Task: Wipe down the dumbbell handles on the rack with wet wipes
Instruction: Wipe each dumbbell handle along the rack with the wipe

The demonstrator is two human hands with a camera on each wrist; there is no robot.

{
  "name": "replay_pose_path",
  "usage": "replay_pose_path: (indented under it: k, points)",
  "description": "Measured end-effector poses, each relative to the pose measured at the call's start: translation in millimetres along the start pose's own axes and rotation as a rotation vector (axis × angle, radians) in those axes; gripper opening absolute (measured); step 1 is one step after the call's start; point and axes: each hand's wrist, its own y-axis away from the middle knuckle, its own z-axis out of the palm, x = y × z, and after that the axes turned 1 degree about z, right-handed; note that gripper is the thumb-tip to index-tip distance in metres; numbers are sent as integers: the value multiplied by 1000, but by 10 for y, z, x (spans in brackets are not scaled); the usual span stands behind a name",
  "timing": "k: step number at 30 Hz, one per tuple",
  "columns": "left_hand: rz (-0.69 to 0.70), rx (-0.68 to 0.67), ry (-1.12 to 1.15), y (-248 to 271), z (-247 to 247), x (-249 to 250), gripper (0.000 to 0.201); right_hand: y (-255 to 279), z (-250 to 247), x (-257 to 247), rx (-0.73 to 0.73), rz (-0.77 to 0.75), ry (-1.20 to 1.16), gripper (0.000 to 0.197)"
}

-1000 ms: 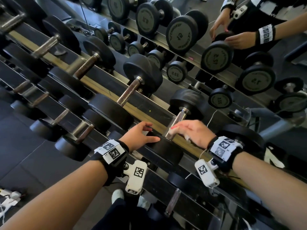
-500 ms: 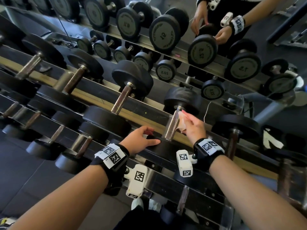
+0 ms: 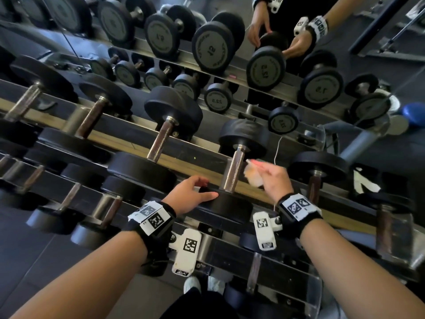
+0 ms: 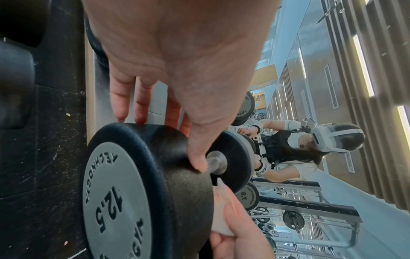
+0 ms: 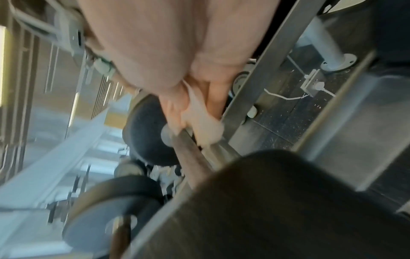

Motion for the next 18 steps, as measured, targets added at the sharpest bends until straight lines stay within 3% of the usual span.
replay_pose_path:
  k: [2,8,13,15,18]
  points:
    - [0,0,3,-15,-4,-15,58,-104,64,-65,45,-7,90,34]
    - [14,13,17,-17,4,-9,59,153,302,-25,-155,55,160,37]
    - [15,30,11,1,11,1,54,256,177,-3,-380,143,238,19]
    - [18,33,3,15,12,-15,52,163,91,-121,-306,89,158,19]
    - [19,23,4,30,19,-40,52,-4,10,-221,-13,26,98,30]
